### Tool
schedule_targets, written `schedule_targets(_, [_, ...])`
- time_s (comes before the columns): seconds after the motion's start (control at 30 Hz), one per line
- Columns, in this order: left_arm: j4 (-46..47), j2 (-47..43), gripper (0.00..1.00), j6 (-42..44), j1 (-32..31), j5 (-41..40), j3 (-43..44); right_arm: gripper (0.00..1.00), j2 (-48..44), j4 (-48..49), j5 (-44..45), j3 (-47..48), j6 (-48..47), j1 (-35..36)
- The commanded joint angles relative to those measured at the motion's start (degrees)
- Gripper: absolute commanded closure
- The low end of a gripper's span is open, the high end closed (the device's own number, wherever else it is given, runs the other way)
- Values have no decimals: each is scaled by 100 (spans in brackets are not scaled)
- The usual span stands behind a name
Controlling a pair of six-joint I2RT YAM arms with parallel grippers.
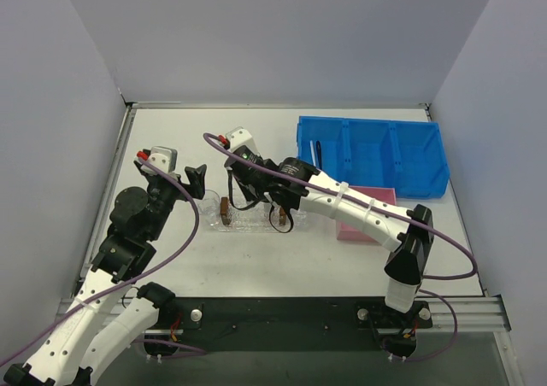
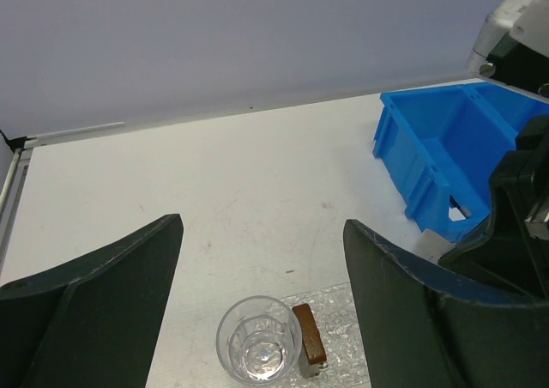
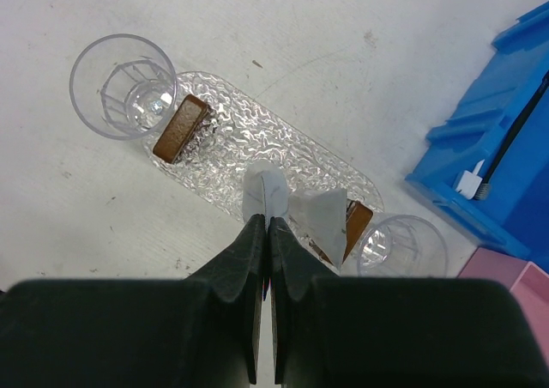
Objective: Prepare toiletry sets of a toothbrush and toothpaste on the tray
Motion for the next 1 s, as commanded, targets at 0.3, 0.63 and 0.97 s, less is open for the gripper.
schedule_targets(0.3, [79,5,14,-22,33,-12,22,100,114,-14,253,213,-25,-16])
schedule_targets(0.63, [88,14,14,-31,33,6,22,100,202,4,244,187,10,-34])
schedule_targets(0.97, [88,40,14,-31,33,6,22,100,246,48,236,90,36,-78])
